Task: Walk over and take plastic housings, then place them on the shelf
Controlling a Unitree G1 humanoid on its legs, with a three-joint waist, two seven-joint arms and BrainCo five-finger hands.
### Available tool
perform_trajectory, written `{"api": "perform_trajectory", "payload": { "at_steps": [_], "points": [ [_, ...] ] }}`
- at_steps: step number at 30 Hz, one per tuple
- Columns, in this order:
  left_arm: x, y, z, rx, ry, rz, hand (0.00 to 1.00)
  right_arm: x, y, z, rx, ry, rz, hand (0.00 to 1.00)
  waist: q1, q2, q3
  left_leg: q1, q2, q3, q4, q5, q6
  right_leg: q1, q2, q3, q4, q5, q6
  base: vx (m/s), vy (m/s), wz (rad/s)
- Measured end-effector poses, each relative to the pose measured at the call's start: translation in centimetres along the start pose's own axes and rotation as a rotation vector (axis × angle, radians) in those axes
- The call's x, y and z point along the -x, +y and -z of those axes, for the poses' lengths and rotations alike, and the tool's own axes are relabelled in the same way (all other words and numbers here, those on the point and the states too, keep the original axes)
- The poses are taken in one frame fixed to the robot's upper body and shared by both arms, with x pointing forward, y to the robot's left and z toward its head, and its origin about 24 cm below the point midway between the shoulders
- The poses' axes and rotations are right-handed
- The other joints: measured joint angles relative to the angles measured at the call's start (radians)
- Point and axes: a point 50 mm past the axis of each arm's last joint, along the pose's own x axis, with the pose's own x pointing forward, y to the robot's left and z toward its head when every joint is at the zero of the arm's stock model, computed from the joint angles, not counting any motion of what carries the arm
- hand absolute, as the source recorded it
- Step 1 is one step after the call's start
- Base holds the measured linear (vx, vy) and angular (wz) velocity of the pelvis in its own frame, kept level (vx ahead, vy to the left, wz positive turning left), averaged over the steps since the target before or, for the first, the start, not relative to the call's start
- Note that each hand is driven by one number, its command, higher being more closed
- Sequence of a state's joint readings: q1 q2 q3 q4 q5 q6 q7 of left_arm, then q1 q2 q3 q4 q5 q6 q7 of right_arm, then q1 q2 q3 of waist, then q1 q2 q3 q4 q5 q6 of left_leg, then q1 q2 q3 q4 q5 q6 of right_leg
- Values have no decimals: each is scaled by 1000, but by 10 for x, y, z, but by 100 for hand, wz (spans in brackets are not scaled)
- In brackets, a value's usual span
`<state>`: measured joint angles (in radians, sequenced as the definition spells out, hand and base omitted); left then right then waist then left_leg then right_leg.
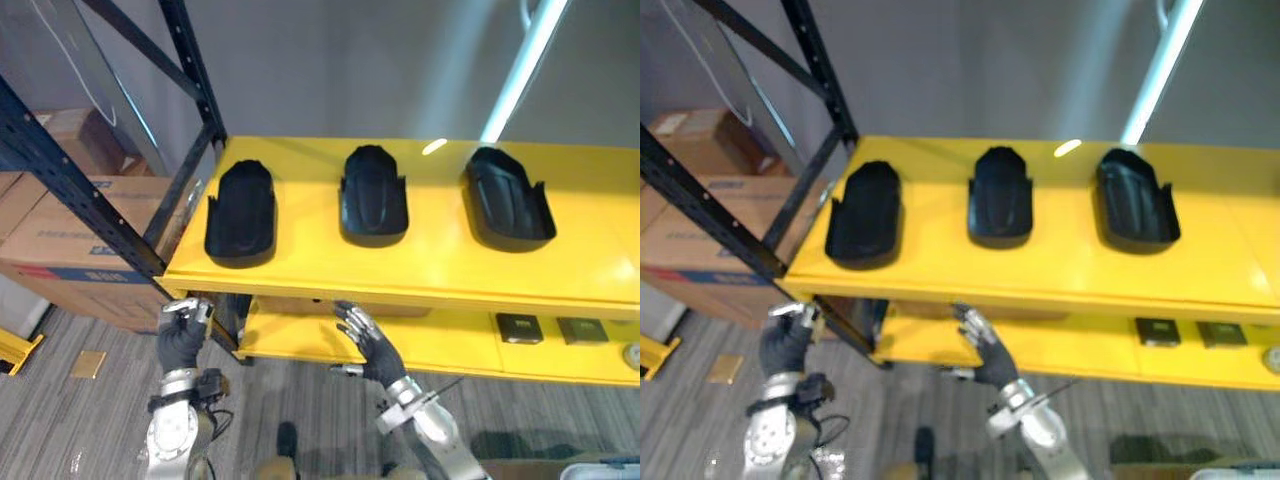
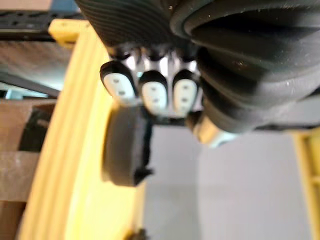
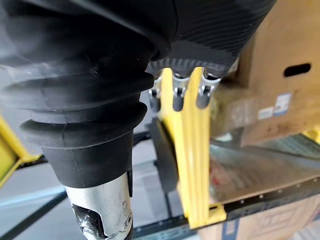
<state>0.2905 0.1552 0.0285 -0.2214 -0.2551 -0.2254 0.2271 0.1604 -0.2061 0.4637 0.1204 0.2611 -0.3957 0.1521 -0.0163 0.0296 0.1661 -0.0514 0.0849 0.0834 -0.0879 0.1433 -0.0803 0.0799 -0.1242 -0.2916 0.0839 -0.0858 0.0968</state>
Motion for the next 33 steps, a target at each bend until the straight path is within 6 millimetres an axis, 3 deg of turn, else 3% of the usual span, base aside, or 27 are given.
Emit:
{"api": "perform_trajectory", "payload": {
  "at_steps": [6, 9, 10, 12, 14, 15, 18, 25, 33],
  "points": [
    [-15, 5, 10, -14, 23, -73, 100, 16, -14, 13, 16, 100, 82, 0, -3, 2, 36, 13, 8, 39, 1, 0, 0, -34, 0, 50, 41, -2, -1, -13, -8, -20],
    [-27, 14, 7, -42, -6, -118, 100, 33, -41, 30, 79, 237, 212, 0, -25, 1, 77, 12, 10, 61, 1, -4, -4, -65, -4, 76, 72, -19, -7, -73, 12, -21],
    [-31, 16, 6, -52, -14, -127, 100, 43, -51, 42, 93, 314, 268, 0, -26, -2, 84, 10, 10, 70, 1, -5, -3, -80, -7, 85, 87, -25, -5, -37, 25, -24],
    [-41, 17, 1, -52, -52, -145, 100, 85, -81, 76, 71, 548, 489, 0, -39, -6, 109, 9, 4, 76, 1, -4, -4, -96, -15, 102, 113, -33, 0, -5, 28, -12],
    [-48, 20, -5, -45, -85, -165, 100, 121, -97, 94, 59, 701, 638, 0, -52, -5, 130, 9, 0, 77, 2, -4, -3, -96, -19, 102, 117, -33, 1, 0, 0, 0],
    [-52, 19, -9, -42, -99, -162, 100, 143, -103, 103, 45, 789, 709, 0, -54, -2, 137, 9, -2, 76, 5, 0, 2, -95, -20, 102, 116, -32, 2, 35, 19, 0],
    [-64, 15, -21, -38, -151, -133, 100, 175, -105, 114, 15, 920, 766, 0, -55, 5, 149, 15, -3, 64, 5, 2, 5, -83, -20, 96, 117, -29, 7, 45, 3, 5],
    [-77, 12, -36, -58, -201, -93, 100, 165, -100, 119, -32, 940, 715, 0, -53, 2, 154, 13, -3, 64, 5, 0, 3, -78, -20, 85, 100, -33, 1, 9, -1, 2],
    [-92, 20, -44, -104, -196, -98, 100, 164, -98, 120, -74, 923, 730, 0, -56, -23, 196, -3, 1, 79, 5, -2, 2, -95, -13, 104, 95, -24, 7, 16, 3, -4]
  ]
}}
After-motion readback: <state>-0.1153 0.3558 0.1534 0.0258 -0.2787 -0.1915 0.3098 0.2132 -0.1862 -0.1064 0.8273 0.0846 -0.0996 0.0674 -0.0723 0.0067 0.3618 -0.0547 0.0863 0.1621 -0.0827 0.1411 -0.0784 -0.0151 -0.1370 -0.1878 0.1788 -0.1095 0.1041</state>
